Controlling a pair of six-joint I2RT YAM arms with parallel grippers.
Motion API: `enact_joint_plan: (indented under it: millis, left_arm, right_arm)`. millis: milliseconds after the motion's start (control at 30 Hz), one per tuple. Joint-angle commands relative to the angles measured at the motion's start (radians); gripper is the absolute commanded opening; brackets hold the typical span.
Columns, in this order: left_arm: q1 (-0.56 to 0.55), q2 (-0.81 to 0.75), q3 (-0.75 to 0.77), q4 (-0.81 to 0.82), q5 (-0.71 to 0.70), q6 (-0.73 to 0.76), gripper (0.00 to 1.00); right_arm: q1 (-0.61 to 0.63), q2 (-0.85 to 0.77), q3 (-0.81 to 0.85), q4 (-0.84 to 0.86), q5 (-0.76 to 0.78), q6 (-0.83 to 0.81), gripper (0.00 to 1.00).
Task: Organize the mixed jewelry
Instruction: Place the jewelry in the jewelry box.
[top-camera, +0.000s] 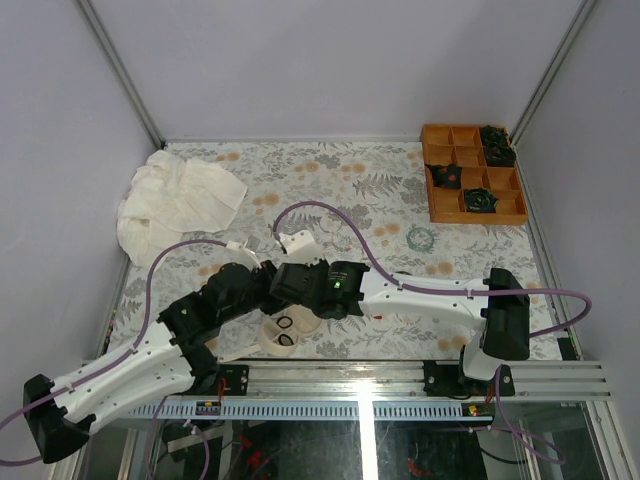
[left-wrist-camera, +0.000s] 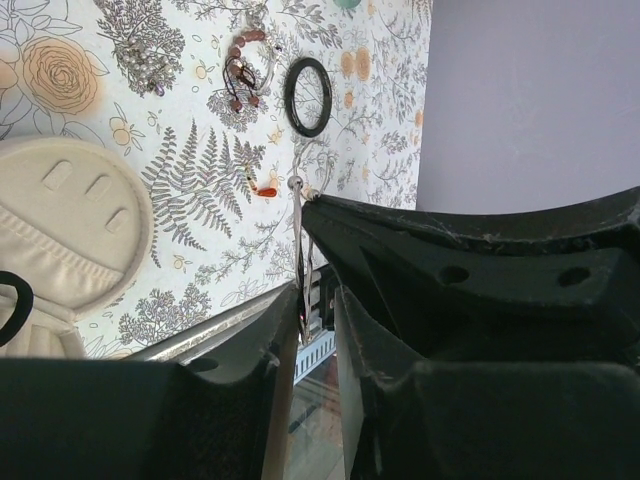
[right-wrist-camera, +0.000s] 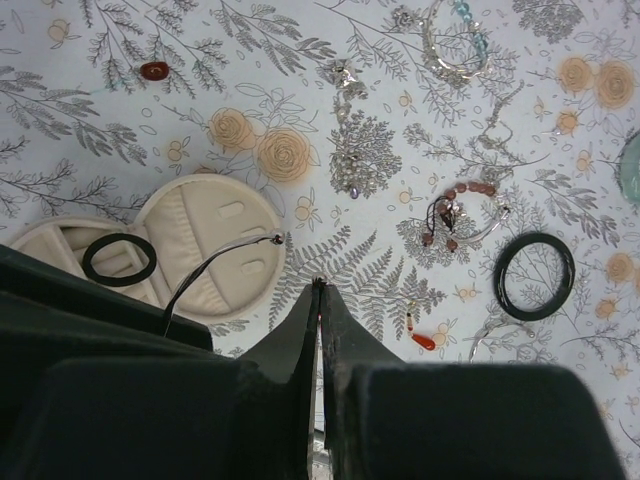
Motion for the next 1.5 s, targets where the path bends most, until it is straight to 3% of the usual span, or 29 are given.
enact_joint_plan:
  millis: [0,200,367,433,533,733,800,967,1133,1333,1467]
  left_arm:
    - [-0.012,0.001,0.0,0.075,-0.031,0.007,0.17]
    - [-0.011,-0.003,-0.009,0.072,-0.032,0.007,0.01]
    - [-0.012,-0.019,-0.017,0.064,-0.038,0.006,0.0]
    - [-0.014,-0.026,-0.018,0.062,-0.039,0.008,0.0]
    - [-0.013,-0.04,-0.02,0.066,-0.035,0.023,0.0]
    - [-0.013,-0.142,-0.075,0.154,0.005,0.078,0.0]
    - [-0.012,-0.19,-0.112,0.234,0.044,0.084,0.0]
    - [-0.013,-0.246,-0.152,0.378,0.174,0.113,0.0]
    - [-0.013,-0.24,-0.188,0.556,0.309,0.12,0.0]
    - [-0.013,-0.2,-0.252,0.766,0.404,0.065,0.0]
    - [-0.014,-0.207,-0.262,0.789,0.402,0.055,0.0]
  right_arm:
    - [-0.002,-0.051,0.0,0.043,-0.021,-0.005,0.0]
    - [-0.002,-0.077,-0.014,0.055,-0.034,-0.006,0.0]
    - [-0.002,-0.106,-0.024,0.039,-0.018,-0.01,0.0]
    - [-0.002,-0.127,-0.023,0.016,-0.005,-0.01,0.16]
    - [-0.002,-0.182,-0.05,0.011,0.002,-0.013,0.31]
    - [-0.003,-0.365,-0.145,0.036,-0.043,-0.023,0.44]
    - [-0.009,-0.445,-0.197,0.078,-0.117,-0.032,0.46]
    - [-0.071,-0.688,-0.378,0.285,-0.487,-0.056,0.49]
    - [-0.161,-0.821,-0.533,0.469,-0.756,-0.002,0.53]
    - [-0.257,-0.875,-0.617,0.633,-0.928,0.074,0.53]
    - [-0.289,-0.875,-0.629,0.678,-0.967,0.092,0.48]
